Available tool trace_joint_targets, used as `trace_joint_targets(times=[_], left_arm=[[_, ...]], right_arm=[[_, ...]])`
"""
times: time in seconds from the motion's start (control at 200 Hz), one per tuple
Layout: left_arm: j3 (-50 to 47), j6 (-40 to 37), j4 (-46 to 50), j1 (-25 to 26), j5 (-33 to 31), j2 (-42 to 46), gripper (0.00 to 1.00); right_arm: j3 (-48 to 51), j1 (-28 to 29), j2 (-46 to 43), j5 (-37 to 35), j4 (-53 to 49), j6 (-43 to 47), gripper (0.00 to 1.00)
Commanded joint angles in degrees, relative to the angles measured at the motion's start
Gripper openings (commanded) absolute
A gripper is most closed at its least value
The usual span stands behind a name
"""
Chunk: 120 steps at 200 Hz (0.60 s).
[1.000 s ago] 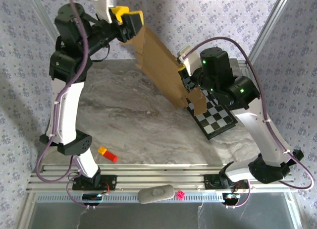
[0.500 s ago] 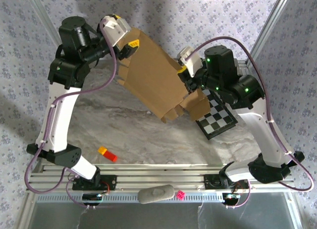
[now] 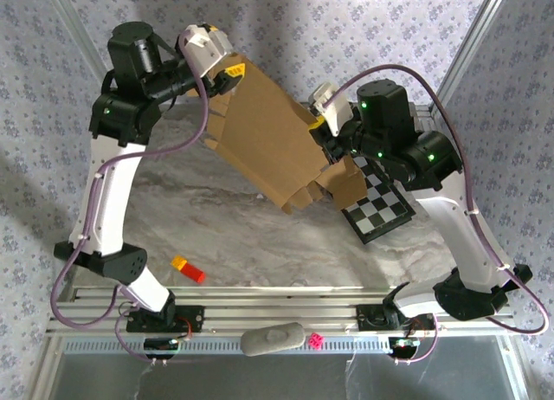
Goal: Fold the paper box
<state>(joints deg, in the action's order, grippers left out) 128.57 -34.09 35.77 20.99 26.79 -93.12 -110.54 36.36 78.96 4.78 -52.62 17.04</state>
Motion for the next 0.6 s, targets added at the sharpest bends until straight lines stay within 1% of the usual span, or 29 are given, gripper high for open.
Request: trace_joint_targets(times=[0.0, 0.05, 0.105, 0.135, 0.21, 0.245, 0.315, 0.395, 0.42, 0.48, 0.495, 0.53, 0.595], left_arm=[[1.04, 0.42, -1.16, 0.40, 1.80, -1.23, 0.59], [0.44, 0.60, -1.22, 0.62, 1.52, -1.03, 0.55], [-0.26, 0.88, -1.72, 0.94, 1.43, -0.69, 0.47], [-0.71, 1.03, -2.05, 1.19, 1.36, -0.46, 0.40], [-1.92, 1.55, -3.01, 2.02, 0.17, 0.24, 0.16], [-2.65, 1.73, -3.54, 2.58, -0.95, 0.70, 0.09], [-4.69, 2.39, -4.75, 3.76, -3.10, 1.87, 0.05], [-7.34, 5.12, -6.88, 5.36, -6.48, 3.24, 0.00], [-7.92, 6.61, -7.65, 5.87, -7.96, 3.55, 0.00], [-8.30, 12.72, -9.38, 7.16, -14.54, 3.66, 0.00], [-8.18, 14.13, -9.40, 7.35, -15.17, 3.61, 0.00], [-7.63, 17.10, -9.32, 7.89, -17.51, 3.35, 0.00], [-5.96, 22.15, -8.74, 9.60, -26.40, 2.45, 0.00]], right_arm=[[-1.78, -0.16, -0.69, 0.33, -0.08, 0.43, 0.00], [-1.74, -0.19, -0.67, 0.29, 0.07, 0.32, 0.00], [-1.69, -0.17, -0.78, 0.25, 0.27, 0.21, 0.00], [-1.57, -0.19, -0.74, 0.18, 0.39, 0.19, 0.00], [-1.18, -0.17, -0.72, -0.16, 0.96, 0.10, 0.00], [-0.85, -0.15, -0.70, -0.50, 1.44, -0.07, 0.00], [-0.71, -0.15, -0.50, -1.19, 2.04, -0.11, 0.00], [-0.65, 0.00, -0.23, -2.36, 2.78, -0.40, 0.00], [-0.64, 0.09, -0.13, -3.20, 3.23, -0.62, 0.00], [-0.80, 0.20, 0.27, -5.14, 3.92, -1.46, 0.00], [-0.81, 0.28, 0.31, -5.76, 4.26, -1.88, 0.03], [-0.89, 0.38, 0.49, -7.65, 5.26, -3.21, 0.16], [-1.23, 0.64, 0.34, -9.90, 7.36, -7.36, 0.39]])
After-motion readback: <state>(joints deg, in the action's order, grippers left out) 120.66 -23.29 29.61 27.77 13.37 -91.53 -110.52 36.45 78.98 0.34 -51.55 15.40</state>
